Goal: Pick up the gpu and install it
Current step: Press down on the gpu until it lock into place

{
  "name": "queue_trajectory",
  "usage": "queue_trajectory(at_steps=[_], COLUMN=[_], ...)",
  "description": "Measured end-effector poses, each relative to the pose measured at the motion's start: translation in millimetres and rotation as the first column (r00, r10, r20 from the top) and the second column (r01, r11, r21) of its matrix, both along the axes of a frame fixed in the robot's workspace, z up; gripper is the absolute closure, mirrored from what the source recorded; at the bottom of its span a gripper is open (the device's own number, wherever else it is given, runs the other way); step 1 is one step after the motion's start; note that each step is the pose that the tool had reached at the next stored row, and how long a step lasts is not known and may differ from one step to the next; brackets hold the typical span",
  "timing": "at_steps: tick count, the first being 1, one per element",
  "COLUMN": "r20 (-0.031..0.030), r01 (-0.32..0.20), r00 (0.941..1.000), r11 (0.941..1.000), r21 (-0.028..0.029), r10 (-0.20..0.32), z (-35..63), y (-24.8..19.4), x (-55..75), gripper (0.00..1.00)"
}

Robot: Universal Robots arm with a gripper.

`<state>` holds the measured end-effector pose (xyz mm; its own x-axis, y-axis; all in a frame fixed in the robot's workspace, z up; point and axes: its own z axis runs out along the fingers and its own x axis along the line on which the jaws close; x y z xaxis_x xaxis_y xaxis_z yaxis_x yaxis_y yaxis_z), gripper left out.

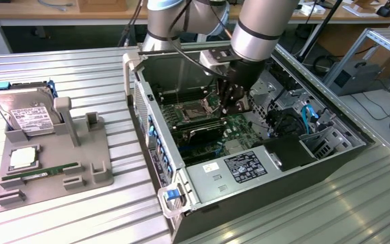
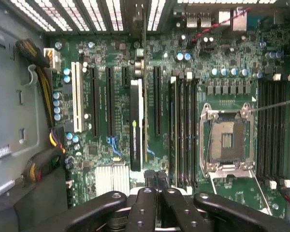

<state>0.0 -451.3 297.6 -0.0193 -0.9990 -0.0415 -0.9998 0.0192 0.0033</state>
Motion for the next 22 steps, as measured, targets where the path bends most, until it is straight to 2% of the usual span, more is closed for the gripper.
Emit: queue_trajectory(at_steps=[4, 6, 7, 11, 22], r20=[0.0, 0.0002, 0.0001, 0.0, 0.0], r01=[0.0, 0.0, 0.0, 0.0, 0.0], r00=[1.0, 1.0, 1.0, 1.0, 1.0], r11=[1.0, 1.0, 1.0, 1.0, 1.0], r21=[0.0, 0.0002, 0.0, -0.0002, -0.0001], r10=[0.0, 0.0, 0.0, 0.0, 0.0], z=[-4.2, -9.3, -11.6, -17.2, -22.9], y=[0.0, 0.1, 0.0, -0.1, -3.1], x=[-36.7, -61.7, -67.7, -78.0, -87.6], gripper=[0.89, 0.89, 0.89, 0.89, 0.89])
